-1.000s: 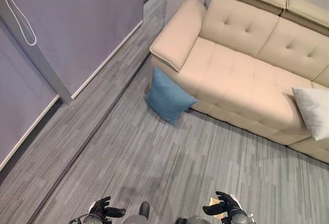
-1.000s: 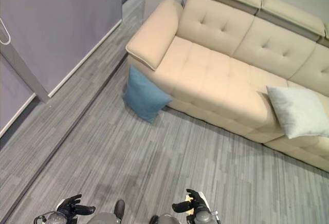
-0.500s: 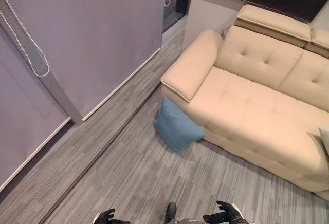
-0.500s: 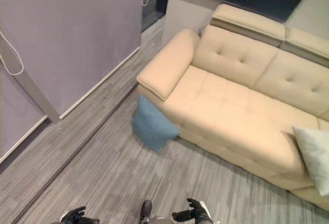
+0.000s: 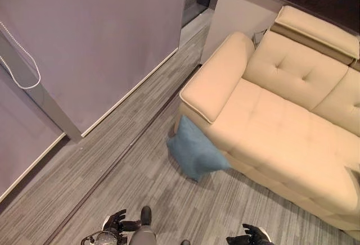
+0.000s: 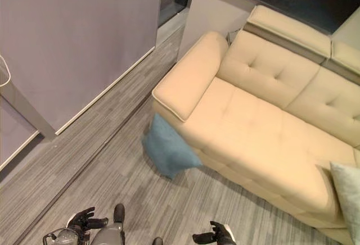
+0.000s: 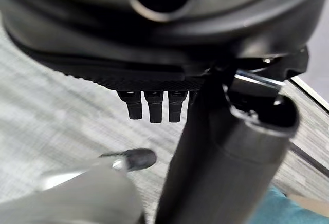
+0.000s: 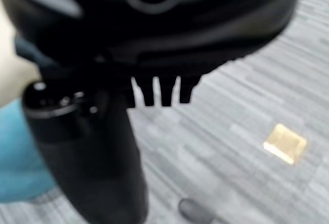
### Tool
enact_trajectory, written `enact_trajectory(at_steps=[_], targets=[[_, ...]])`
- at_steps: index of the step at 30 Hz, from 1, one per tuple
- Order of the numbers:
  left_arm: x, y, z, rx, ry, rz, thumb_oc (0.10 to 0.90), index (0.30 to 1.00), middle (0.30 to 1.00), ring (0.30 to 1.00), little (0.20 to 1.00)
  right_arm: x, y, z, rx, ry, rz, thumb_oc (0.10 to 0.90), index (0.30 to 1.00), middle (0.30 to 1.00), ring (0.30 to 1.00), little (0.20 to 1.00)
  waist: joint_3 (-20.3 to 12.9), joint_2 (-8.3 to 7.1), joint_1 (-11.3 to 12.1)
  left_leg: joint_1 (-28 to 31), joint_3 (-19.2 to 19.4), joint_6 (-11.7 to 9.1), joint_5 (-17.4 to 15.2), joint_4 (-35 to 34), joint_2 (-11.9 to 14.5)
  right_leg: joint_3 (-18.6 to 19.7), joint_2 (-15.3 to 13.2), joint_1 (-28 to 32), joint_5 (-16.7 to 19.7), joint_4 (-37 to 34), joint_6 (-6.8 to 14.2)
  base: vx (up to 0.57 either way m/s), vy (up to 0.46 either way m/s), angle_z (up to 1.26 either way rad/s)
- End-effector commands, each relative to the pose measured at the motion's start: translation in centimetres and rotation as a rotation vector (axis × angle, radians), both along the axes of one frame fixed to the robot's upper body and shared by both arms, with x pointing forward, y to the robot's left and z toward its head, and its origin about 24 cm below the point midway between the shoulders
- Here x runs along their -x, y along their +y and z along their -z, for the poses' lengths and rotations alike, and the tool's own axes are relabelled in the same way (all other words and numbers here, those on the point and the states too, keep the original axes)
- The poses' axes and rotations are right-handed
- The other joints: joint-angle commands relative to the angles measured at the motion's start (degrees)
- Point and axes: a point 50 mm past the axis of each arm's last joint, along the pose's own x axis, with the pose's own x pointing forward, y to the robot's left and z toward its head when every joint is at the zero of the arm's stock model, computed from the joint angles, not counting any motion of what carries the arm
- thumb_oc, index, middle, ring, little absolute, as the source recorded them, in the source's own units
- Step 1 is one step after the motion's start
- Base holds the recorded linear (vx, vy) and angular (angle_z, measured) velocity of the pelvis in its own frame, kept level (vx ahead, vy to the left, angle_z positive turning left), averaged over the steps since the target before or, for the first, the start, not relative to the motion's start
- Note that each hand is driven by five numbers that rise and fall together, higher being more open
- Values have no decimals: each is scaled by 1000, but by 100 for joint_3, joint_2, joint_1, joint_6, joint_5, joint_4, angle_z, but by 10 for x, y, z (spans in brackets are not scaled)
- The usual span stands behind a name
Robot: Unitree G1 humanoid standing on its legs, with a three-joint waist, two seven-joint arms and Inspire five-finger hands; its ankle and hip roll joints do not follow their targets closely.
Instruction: Pick up all the scattered cushions and arrange them neatly on the sofa.
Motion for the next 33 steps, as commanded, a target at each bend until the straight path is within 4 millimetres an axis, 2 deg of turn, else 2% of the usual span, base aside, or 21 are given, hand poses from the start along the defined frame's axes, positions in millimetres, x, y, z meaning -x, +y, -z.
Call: enact_trajectory(at_steps=[1,3,4,6,8,9,10,12,14,16,18,19,21,22,24,26,27,29,30,31,33], targets=[[13,15,0,-46,34,19,800,900,900,900,900,-26,-7,-12,32,-101,-42,800,900,900,900,900,-85,18,211,201,-155,-143,-968,563,8,265,-166,-606,370,866,404,113,227,-29],[11,18,-2,-55,26,21,800,900,900,900,900,-32,-4,-14,27,-121,-57,800,900,900,900,900,-5,72,157,352,-103,-18,-1046,566,-27,274,-305,-847,690,1499,525,112,229,-38],[11,19,-3,-57,20,16,800,900,900,900,900,-35,-2,-15,24,-132,-69,800,900,900,900,900,36,183,124,516,-81,36,-1105,498,-1,142,-399,-1079,787,1915,549,93,180,-21],[11,20,-3,-55,21,12,800,900,900,900,900,-36,-3,-15,27,-133,-73,800,900,900,900,900,39,222,82,654,-95,53,-1120,400,-25,79,-396,-1176,785,1949,503,128,126,-1],[14,18,-2,-51,32,17,800,900,900,900,900,-34,-5,-15,37,-125,-78,800,900,900,900,900,21,270,-11,931,-164,66,-1155,171,-104,-45,-252,-1315,700,1468,425,239,94,-2],[14,18,-2,-51,32,17,800,900,900,900,900,-34,-5,-15,37,-125,-78,800,900,900,900,900,24,271,-11,934,-164,66,-1154,170,-103,-45,-251,-1312,700,1467,425,272,61,-10],[17,17,0,-47,44,19,800,900,900,900,900,-34,-7,-16,42,-124,-78,800,900,900,900,900,17,270,-57,1056,-183,52,-1196,77,-162,-199,-181,-1431,695,1007,386,200,27,-12],[21,16,2,-43,57,17,800,900,900,900,900,-34,-9,-16,46,-123,-79,800,900,900,900,900,68,270,-80,1196,-201,19,-1302,98,-232,-537,-234,-1529,850,571,408,233,9,-13],[21,15,2,-41,59,20,800,900,900,900,900,-33,-10,-16,48,-122,-74,800,900,900,900,900,65,276,-108,1221,-219,0,-1338,137,-228,-541,-228,-1494,845,520,425,132,-25,-9],[20,13,2,-42,62,39,800,900,900,900,900,-29,-12,-15,47,-116,-66,800,900,900,900,900,-2,247,-179,1306,-255,-42,-1434,160,-244,-251,-71,-1421,799,418,354,194,-50,11],[20,9,3,-35,65,55,800,900,900,900,900,-22,-13,-13,43,-102,-47,800,900,900,900,900,-97,200,-237,1333,-207,-172,-1544,326,-229,-251,-12,-1236,740,200,277,231,-102,30],[18,7,3,-31,60,70,800,900,900,900,900,-18,-14,-12,37,-96,-35,800,900,900,900,900,-127,186,-288,1296,-153,-315,-1526,608,-166,-208,79,-1074,689,59,197,187,-132,49],[7,1,2,-23,32,96,800,900,900,900,900,-19,-16,-13,43,-104,-25,800,900,900,900,900,-25,91,-308,743,-36,-533,-1261,1756,4,-157,80,-905,712,-121,89,50,-124,40],[1,-2,0,-20,16,110,800,900,900,900,900,-22,-18,-14,49,-111,-27,800,900,900,900,900,65,60,-279,507,-19,-557,-1132,2177,58,-121,97,-839,694,-147,14,-20,-96,16],[-4,-5,-1,-13,3,119,800,900,900,900,900,-24,-19,-15,50,-114,-25,800,900,900,900,900,107,55,-257,287,-8,-512,-1157,2514,160,-54,178,-782,598,-153,-103,34,-48,-9],[-5,-6,-1,-10,-3,119,800,900,900,900,900,-24,-20,-15,52,-114,-24,800,900,900,900,900,103,61,-239,207,-70,-469,-1198,2502,179,20,198,-756,545,-153,-116,102,21,-48],[-7,-9,0,-2,-6,118,800,900,900,900,900,-24,-22,-16,61,-115,-28,800,900,900,900,900,92,33,-192,17,-300,-399,-1359,2072,196,189,196,-697,444,-184,-80,116,49,-51],[-6,-10,0,0,-5,118,800,900,900,900,900,-23,-23,-16,64,-111,-27,800,900,900,900,900,93,27,-168,-20,-388,-397,-1386,1892,176,254,197,-652,420,-204,-61,127,69,-48],[-6,-11,0,-3,-4,122,800,900,900,900,900,-23,-23,-16,67,-109,-32,800,900,900,900,900,101,45,-122,-81,-575,-430,-1286,1619,126,348,231,-596,397,-230,-45,181,157,-36],[-5,-12,1,-2,2,125,800,900,900,900,900,-23,-24,-16,76,-102,-48,800,900,900,900,900,86,126,-43,-184,-1051,-506,-999,1135,56,521,315,-548,327,-220,-54,142,132,-20],[-5,-12,1,-2,2,125,800,900,900,900,900,-23,-24,-16,77,-102,-48,800,900,900,900,900,103,123,-38,-151,-1048,-507,-992,1111,54,524,311,-528,321,-219,-55,85,94,-52]])
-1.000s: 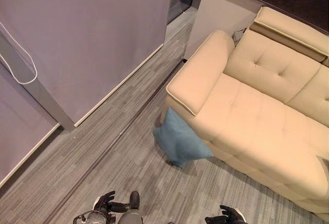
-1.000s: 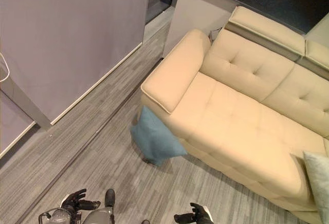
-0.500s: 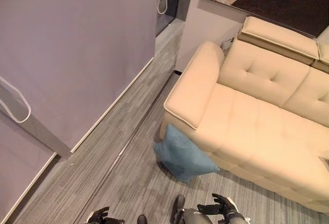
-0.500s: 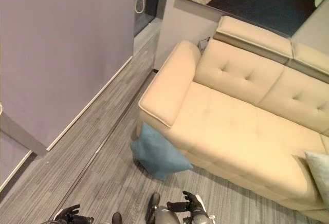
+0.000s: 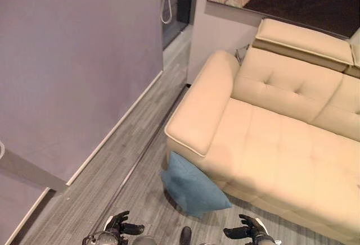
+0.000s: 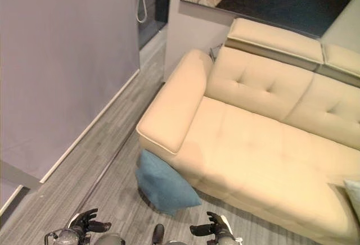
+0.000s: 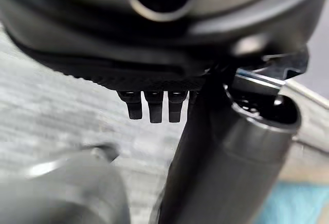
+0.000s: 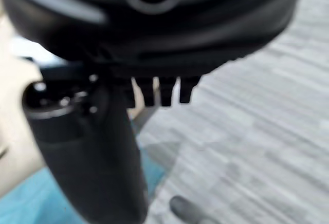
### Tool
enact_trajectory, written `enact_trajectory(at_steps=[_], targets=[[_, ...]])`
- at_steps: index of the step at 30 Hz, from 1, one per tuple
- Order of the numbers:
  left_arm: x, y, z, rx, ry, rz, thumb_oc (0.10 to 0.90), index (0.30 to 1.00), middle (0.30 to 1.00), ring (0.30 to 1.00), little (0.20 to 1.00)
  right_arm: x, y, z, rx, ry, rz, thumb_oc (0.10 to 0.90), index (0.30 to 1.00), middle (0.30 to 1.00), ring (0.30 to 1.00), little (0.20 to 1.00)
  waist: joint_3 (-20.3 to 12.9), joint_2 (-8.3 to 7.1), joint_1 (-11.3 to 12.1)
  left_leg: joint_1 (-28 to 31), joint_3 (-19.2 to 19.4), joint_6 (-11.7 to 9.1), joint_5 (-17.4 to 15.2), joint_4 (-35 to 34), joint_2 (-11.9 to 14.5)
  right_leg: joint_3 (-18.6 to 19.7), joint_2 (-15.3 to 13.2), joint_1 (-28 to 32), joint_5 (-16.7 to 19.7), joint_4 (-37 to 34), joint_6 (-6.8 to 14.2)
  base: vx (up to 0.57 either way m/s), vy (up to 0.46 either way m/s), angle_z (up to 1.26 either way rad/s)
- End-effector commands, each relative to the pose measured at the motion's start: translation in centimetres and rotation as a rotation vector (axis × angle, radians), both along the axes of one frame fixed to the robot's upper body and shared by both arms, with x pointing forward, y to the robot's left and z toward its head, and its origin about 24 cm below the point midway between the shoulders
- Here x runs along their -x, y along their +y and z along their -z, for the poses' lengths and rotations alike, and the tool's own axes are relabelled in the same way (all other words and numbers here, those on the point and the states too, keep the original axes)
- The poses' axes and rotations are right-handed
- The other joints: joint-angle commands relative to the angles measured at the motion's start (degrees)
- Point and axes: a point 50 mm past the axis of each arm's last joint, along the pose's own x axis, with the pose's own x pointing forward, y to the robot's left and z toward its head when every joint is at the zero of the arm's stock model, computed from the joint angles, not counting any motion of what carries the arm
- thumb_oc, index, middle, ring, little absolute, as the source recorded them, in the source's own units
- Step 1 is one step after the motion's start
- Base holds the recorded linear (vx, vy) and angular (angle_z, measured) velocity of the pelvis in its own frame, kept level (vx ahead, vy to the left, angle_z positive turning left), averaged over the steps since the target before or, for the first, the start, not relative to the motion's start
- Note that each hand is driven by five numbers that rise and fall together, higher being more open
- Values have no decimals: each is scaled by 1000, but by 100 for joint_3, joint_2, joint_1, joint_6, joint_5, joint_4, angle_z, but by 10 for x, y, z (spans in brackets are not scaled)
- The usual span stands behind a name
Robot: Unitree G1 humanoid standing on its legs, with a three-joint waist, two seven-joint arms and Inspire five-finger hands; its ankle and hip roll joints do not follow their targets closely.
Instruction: Pick up all the scattered cushions and arrange them neatly on the sofa.
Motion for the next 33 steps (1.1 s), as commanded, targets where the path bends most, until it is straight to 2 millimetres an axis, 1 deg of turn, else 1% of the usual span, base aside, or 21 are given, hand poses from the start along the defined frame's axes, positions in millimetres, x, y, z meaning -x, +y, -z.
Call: enact_trajectory(at_steps=[1,2,3,5,7,10,11,12,14,16,18,19,20,21,22,23,25,26,27,30,33], targets=[[6,-5,3,-11,9,44,800,900,900,900,900,-8,-24,-10,70,-54,3,800,900,900,900,900,81,265,259,-200,-506,146,599,-149,-206,336,-210,114,-916,829,680,172,227,-79],[9,-4,4,-6,20,36,800,900,900,900,900,-8,-24,-10,67,-54,0,800,900,900,900,900,12,320,231,5,-523,162,598,-464,-164,428,-223,120,-960,863,724,173,226,-69],[9,-4,4,-5,21,36,800,900,900,900,900,-8,-24,-10,67,-53,0,800,900,900,900,900,18,320,239,21,-516,161,603,-478,-161,435,-223,127,-961,864,724,136,217,-72],[11,-3,4,-14,31,47,800,900,900,900,900,-14,-22,-12,67,-73,-5,800,900,900,900,900,10,348,204,65,-364,252,583,-465,-202,584,-389,-63,-961,1070,857,53,262,-104],[10,-2,4,-18,30,55,800,900,900,900,900,-18,-22,-14,62,-88,-2,800,900,900,900,900,31,358,209,53,-260,280,575,-453,-208,609,-444,-141,-969,1142,901,-6,197,-64],[-4,2,-3,-40,-22,59,800,900,900,900,900,-41,-20,-24,61,-174,8,800,900,900,900,900,274,416,174,-109,9,410,487,-308,-245,713,-615,-669,-929,1675,1003,-117,187,-54],[-4,2,-3,-40,-22,59,800,900,900,900,900,-41,-20,-25,61,-174,8,800,900,900,900,900,270,414,181,-117,17,411,483,-301,-244,721,-615,-683,-933,1686,1004,-248,164,-71],[-19,7,-11,-60,-77,46,800,900,900,900,900,-63,-16,-35,69,-246,3,800,900,900,900,900,515,443,197,-329,269,464,427,-121,-235,672,-731,-1156,-829,2070,1074,-272,137,-78],[-34,9,-20,-77,-139,33,800,900,900,900,900,-81,-14,-46,83,-313,-1,800,900,900,900,900,684,475,292,-529,481,477,369,6,-172,297,-984,-1485,-693,2241,1111,-280,130,-73],[-47,11,-28,-83,-205,6,800,900,900,900,900,-97,-16,-58,106,-382,4,800,900,900,900,900,802,538,425,-757,711,463,319,124,-76,-541,-1432,-1613,-602,2265,1061,-179,54,-79],[-63,11,-40,-81,-299,-16,800,900,900,900,900,-113,-14,-72,131,-463,-5,800,900,900,900,900,995,604,503,-999,843,444,122,405,3,-939,-1633,-1743,-710,2395,1058,-160,-10,-78],[-75,10,-50,-85,-363,-24,800,900,900,900,900,-123,-14,-82,148,-520,-6,800,900,900,900,900,1116,632,482,-1243,830,457,105,595,-19,-834,-1604,-1948,-712,2428,1051,-285,25,-57],[-93,8,-66,-93,-476,-36,800,900,900,900,900,-140,-13,-102,188,-628,-15,800,900,900,900,900,1240,657,470,-1628,870,485,62,832,-65,-567,-1495,-2307,-681,2421,1012,-269,40,-46],[-98,8,-72,-90,-510,-58,800,900,900,900,900,-147,-13,-110,207,-669,-10,800,900,900,900,900,1273,672,465,-1792,889,493,51,916,-49,-555,-1505,-2507,-654,2471,1013,-183,51,-21],[-98,8,-72,-90,-510,-58,800,900,900,900,900,-147,-13,-110,208,-669,-10,800,900,900,900,900,1261,671,466,-1812,891,494,47,926,-47,-552,-1505,-2527,-656,2478,1013,-106,-22,-30],[-109,8,-83,-81,-580,-100,800,900,900,900,900,-158,-11,-126,230,-751,8,800,900,900,900,900,1285,686,407,-2171,909,498,44,1096,-13,-521,-1495,-2840,-648,2494,993,-73,-22,-42],[-120,6,-94,-74,-640,-141,800,900,900,900,900,-165,-4,-140,238,-828,16,800,900,900,900,900,1321,705,315,-2512,929,504,20,1300,30,-460,-1492,-3201,-654,2620,980,-83,1,-28],[-120,6,-94,-74,-640,-141,800,900,900,900,900,-165,-4,-140,238,-828,17,800,900,900,900,900,1309,705,316,-2534,929,504,16,1312,31,-457,-1493,-3222,-657,2631,980,-97,8,-2],[-132,2,-105,-69,-694,-159,800,900,900,900,900,-170,2,-151,233,-895,31,800,900,900,900,900,1356,709,221,-2893,915,518,-1,1513,36,-382,-1495,-3562,-664,2753,956,-84,11,-2],[-148,-4,-122,-75,-767,-165,800,900,900,900,900,-173,11,-160,221,-960,54,800,900,900,900,900,1388,742,105,-3330,916,549,-18,1724,43,-287,-1530,-4028,-682,2974,938,-86,42,-3],[-168,-12,-147,-76,-861,-149,800,900,900,900,900,-181,23,-173,149,-1029,89,800,900,900,900,900,1454,799,16,-3890,940,595,-35,1935,11,-109,-1569,-4677,-672,3235,945,-101,112,-8]])
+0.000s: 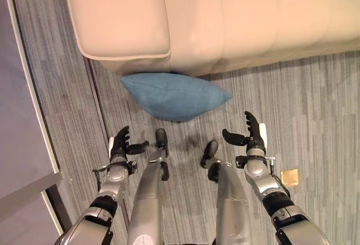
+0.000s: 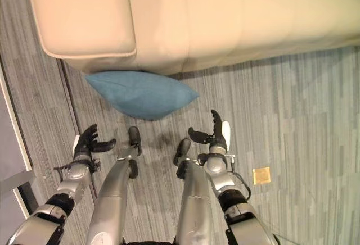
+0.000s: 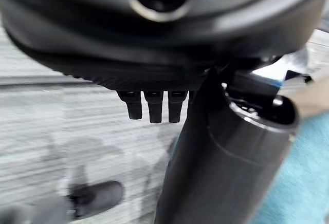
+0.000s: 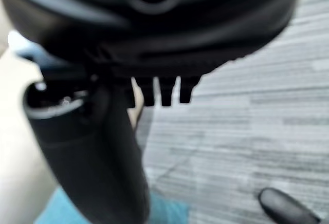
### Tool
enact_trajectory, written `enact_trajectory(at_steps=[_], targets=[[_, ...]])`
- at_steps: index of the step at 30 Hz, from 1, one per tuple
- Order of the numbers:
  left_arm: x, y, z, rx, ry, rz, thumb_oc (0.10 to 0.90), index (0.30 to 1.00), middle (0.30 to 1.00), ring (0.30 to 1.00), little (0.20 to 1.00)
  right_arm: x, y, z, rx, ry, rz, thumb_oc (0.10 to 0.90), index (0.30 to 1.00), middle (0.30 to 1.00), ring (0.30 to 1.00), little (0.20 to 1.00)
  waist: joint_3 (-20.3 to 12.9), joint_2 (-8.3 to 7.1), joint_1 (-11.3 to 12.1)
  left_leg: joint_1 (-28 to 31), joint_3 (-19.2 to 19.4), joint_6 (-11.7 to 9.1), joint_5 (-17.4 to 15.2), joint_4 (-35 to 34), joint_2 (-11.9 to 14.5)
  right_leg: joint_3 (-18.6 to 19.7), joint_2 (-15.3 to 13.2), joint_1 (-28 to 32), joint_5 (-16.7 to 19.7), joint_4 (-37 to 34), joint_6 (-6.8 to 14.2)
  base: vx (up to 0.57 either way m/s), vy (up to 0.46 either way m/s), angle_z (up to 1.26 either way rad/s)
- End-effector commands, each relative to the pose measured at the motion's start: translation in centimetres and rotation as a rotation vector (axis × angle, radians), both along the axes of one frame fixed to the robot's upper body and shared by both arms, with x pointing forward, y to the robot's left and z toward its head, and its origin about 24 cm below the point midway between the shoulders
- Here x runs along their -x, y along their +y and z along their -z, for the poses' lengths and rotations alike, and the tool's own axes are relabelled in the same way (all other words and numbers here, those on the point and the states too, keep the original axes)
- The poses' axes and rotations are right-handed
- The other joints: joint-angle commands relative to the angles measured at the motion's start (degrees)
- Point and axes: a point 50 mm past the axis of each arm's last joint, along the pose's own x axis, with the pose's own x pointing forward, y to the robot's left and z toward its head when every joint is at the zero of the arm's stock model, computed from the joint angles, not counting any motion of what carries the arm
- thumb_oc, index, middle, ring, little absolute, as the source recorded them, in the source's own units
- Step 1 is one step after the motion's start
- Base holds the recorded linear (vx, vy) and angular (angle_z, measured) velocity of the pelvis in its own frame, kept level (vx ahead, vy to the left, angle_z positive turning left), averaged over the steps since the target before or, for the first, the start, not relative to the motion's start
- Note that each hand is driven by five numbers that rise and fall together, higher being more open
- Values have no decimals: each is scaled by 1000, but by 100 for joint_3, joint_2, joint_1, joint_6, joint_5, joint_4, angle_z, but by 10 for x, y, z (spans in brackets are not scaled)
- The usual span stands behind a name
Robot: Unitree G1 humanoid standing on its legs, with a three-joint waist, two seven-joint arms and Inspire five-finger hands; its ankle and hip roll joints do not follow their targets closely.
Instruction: Pick up all the scattered cushions and arrange them neatly on the sofa.
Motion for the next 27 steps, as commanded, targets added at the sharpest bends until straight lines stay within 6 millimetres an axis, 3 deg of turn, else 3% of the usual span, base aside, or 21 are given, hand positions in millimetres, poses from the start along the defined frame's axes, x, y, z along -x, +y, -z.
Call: enact_trajectory(at_steps=[1,7,15,17,18,20,21,24,27], targets=[[-3,14,-17,-25,-106,-75,800,900,900,900,900,-2,0,-15,-86,-122,6,800,900,900,900,900,-388,135,18,-599,-355,-88,-1095,1071,-171,523,-16,-433,405,-458,396,-97,161,-13],[-16,18,-40,-49,-168,-68,800,900,900,900,900,-17,-2,-34,-132,-170,-8,800,900,900,900,900,-399,177,21,-1181,-371,-71,-1183,1440,-187,652,-47,-1022,285,-20,357,-9,44,-1],[-44,19,-111,-200,-363,-6,800,900,900,900,900,-52,-1,-104,-85,-340,-83,800,900,900,900,900,-510,242,72,-2258,-519,-116,-1262,1996,-238,745,-94,-2031,64,643,282,26,10,9],[-49,15,-128,-219,-408,21,800,900,900,900,900,-58,7,-124,-73,-392,-119,800,900,900,900,900,-540,258,96,-2469,-530,-116,-1297,2117,-246,743,-97,-2245,10,793,273,49,16,2],[-49,15,-129,-219,-410,21,800,900,900,900,900,-59,7,-125,-74,-394,-119,800,900,900,900,900,-542,257,96,-2490,-530,-116,-1302,2130,-245,745,-98,-2266,4,806,272,65,9,3],[-57,11,-155,-270,-471,54,800,900,900,900,900,-66,19,-154,-48,-463,-173,800,900,900,900,900,-594,281,110,-2725,-538,-118,-1325,2234,-261,776,-107,-2511,-72,955,253,64,19,7],[-58,11,-156,-271,-473,54,800,900,900,900,900,-67,19,-155,-48,-465,-173,800,900,900,900,900,-591,278,112,-2743,-537,-117,-1329,2245,-262,780,-109,-2531,-77,967,253,56,32,6],[-67,-8,-196,-338,-576,119,800,900,900,900,900,-74,43,-191,2,-539,-262,800,900,900,900,900,-652,267,115,-3103,-569,-116,-1375,2413,-292,823,-98,-2884,-156,1148,233,73,16,2],[-71,-24,-218,-346,-636,158,800,900,900,900,900,-76,61,-207,18,-576,-311,800,900,900,900,900,-678,244,87,-3325,-587,-121,-1387,2548,-320,846,-94,-3070,-188,1263,219,51,-12,1]])
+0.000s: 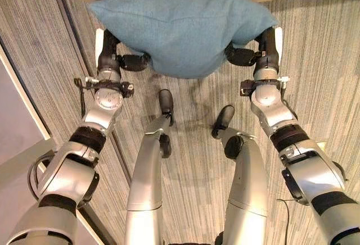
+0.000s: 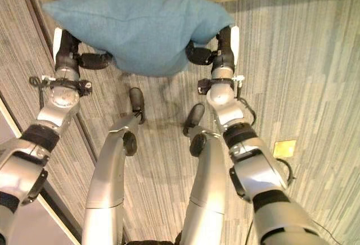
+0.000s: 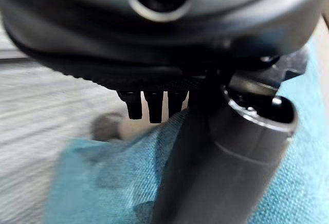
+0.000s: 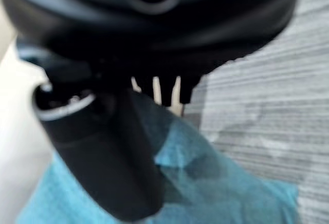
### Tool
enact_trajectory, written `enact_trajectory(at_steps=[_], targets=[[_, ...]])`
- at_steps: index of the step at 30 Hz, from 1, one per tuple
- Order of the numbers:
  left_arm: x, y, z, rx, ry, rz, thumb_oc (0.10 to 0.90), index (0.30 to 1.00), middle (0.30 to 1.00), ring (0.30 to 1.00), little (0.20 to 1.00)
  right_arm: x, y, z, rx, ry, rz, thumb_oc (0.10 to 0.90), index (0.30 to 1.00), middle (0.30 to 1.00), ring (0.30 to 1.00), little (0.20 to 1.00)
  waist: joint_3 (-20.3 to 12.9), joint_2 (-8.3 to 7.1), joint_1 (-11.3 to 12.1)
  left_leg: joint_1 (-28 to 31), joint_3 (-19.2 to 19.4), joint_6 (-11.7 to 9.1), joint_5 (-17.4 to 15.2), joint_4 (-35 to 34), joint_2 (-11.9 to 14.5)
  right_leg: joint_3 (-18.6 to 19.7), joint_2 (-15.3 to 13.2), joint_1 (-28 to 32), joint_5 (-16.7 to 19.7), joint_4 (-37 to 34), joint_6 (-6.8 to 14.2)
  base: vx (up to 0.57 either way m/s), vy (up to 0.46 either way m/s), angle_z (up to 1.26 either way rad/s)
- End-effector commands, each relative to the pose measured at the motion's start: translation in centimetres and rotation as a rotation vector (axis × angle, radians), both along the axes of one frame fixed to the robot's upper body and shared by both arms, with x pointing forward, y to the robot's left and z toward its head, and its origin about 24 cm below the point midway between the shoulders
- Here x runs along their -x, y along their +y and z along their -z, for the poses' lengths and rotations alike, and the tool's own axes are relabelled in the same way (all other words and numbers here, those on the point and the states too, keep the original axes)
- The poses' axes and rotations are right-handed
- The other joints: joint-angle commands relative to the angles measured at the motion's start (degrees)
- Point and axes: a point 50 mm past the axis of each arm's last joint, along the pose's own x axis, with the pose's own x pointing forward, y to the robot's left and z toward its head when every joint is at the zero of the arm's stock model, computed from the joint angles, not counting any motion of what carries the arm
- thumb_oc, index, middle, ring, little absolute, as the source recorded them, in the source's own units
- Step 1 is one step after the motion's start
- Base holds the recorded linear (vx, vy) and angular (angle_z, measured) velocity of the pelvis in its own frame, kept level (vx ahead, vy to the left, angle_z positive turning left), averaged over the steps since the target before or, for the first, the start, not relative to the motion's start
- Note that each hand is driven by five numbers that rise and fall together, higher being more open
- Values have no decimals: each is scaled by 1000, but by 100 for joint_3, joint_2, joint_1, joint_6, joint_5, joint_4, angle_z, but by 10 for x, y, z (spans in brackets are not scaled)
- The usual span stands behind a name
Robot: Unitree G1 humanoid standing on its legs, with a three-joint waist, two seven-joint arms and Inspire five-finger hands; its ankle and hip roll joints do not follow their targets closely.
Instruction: Pick up all the scattered cushions and arrange them neatly on the sofa.
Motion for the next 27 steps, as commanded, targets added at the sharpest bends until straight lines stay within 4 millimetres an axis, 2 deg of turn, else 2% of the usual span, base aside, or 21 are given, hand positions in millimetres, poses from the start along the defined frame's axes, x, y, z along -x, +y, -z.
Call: enact_trajectory(at_steps=[1,3,4,5,6,9,14,17,18,21,26,27], targets=[[4,-11,-2,13,-71,43,800,900,900,900,900,6,38,2,24,-62,-141,800,900,900,900,900,-788,114,6,-287,-433,-248,-983,586,-200,191,147,-15,312,-701,354,42,-37,5],[1,-28,-12,19,-86,90,800,900,900,900,900,5,55,-8,50,-85,-180,800,900,900,900,900,-846,76,-20,-428,-446,-252,-977,619,-226,182,162,-131,315,-678,343,36,-27,7],[0,-40,-15,39,-94,124,557,535,535,535,535,6,65,-10,49,-91,-209,502,453,453,453,453,-883,59,-25,-463,-458,-254,-963,598,-242,182,171,-176,319,-683,345,20,-17,4],[0,-40,-16,39,-94,124,400,300,300,300,300,6,65,-10,49,-91,-208,400,300,300,300,300,-888,58,-25,-471,-457,-254,-962,598,-243,184,170,-185,319,-682,345,13,-16,4],[0,-48,-17,62,-100,152,400,300,300,300,300,8,73,-13,37,-105,-239,400,300,300,300,300,-927,39,-32,-493,-461,-252,-950,567,-245,178,195,-215,334,-710,356,8,-5,3],[5,-52,-18,101,-124,199,400,300,300,300,300,16,79,-16,26,-150,-291,400,300,300,300,300,-1059,9,-55,-457,-454,-251,-900,392,-245,167,258,-207,401,-829,397,-2,1,-3],[13,-50,-6,160,-133,231,400,300,300,300,300,24,71,-4,-7,-162,-306,400,300,300,300,300,-1225,11,-74,-54,-452,-271,-777,-135,-220,110,329,122,529,-1243,451,-28,-18,-8],[27,-53,12,186,-136,290,400,300,300,300,300,37,61,11,-41,-181,-331,400,300,300,300,300,-1261,40,-89,713,-461,-334,-624,-782,-167,16,370,845,669,-1800,510,-107,-62,2],[33,-53,25,188,-114,307,400,300,300,300,300,44,58,17,-17,-187,-341,400,300,300,300,300,-1289,41,-102,981,-471,-366,-591,-936,-143,-15,381,1129,720,-2012,524,-76,-76,2],[40,-52,37,222,-101,325,400,300,300,300,300,51,53,25,-15,-185,-343,400,300,300,300,300,-1341,42,-103,1401,-507,-415,-541,-1208,-124,-73,400,1526,776,-2281,538,-39,-74,-1],[61,-57,69,201,-47,373,400,300,300,300,300,73,40,62,-12,-119,-364,400,300,300,300,300,-1437,40,-122,2703,-572,-589,-402,-1957,-69,-309,435,2800,858,-3066,570,0,-137,3],[70,-57,81,200,-28,397,400,300,300,300,300,83,34,77,-16,-90,-369,400,300,300,300,300,-1515,32,-133,3291,-611,-681,-318,-2319,-42,-442,500,3397,892,-3439,580,57,-208,1]])
